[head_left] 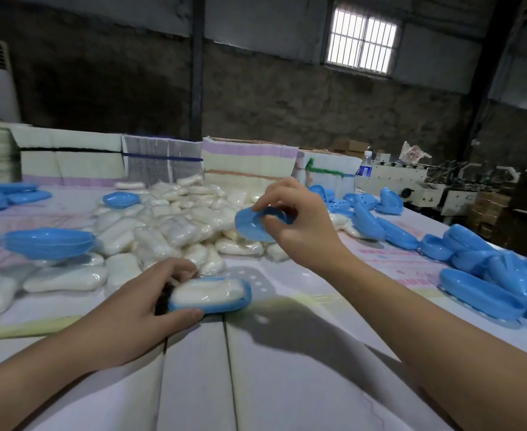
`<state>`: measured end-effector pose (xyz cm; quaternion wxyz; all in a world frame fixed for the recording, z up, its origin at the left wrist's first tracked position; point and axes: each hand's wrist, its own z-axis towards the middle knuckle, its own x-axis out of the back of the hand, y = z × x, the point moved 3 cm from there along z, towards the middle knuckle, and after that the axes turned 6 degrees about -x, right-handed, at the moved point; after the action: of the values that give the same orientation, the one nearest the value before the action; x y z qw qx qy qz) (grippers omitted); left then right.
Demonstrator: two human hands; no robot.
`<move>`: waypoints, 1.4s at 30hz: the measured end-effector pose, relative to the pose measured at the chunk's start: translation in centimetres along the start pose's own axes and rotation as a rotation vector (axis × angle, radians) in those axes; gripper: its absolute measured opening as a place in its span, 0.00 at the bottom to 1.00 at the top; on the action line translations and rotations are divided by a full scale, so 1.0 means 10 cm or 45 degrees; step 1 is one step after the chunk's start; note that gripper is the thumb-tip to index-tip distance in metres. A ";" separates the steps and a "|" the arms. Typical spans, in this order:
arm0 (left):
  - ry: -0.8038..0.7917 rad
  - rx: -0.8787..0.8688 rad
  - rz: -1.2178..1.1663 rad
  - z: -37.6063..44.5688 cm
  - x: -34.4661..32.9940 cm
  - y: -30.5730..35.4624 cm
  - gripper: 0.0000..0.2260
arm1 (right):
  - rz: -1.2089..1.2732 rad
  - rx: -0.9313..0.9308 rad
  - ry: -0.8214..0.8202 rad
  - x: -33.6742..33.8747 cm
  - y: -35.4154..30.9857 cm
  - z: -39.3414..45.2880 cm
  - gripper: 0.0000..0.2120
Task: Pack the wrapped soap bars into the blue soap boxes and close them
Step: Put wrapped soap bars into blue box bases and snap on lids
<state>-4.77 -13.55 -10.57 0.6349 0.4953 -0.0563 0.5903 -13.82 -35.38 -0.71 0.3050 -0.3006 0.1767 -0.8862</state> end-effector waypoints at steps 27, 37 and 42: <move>0.359 0.026 -0.281 0.05 0.09 0.19 0.18 | 0.414 -0.346 -0.297 -0.30 0.05 -0.34 0.22; 0.253 0.109 -0.395 0.07 0.07 0.07 0.18 | -0.270 -0.150 -0.446 -0.31 0.04 -0.34 0.32; 0.163 0.119 -0.332 0.04 0.07 0.08 0.27 | -0.380 -0.161 -0.435 -0.29 0.05 -0.34 0.31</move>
<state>-5.00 -13.49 -9.47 0.6848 0.4887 0.0767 0.5351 -13.93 -33.47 -4.75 0.1766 -0.4876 0.1314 -0.8449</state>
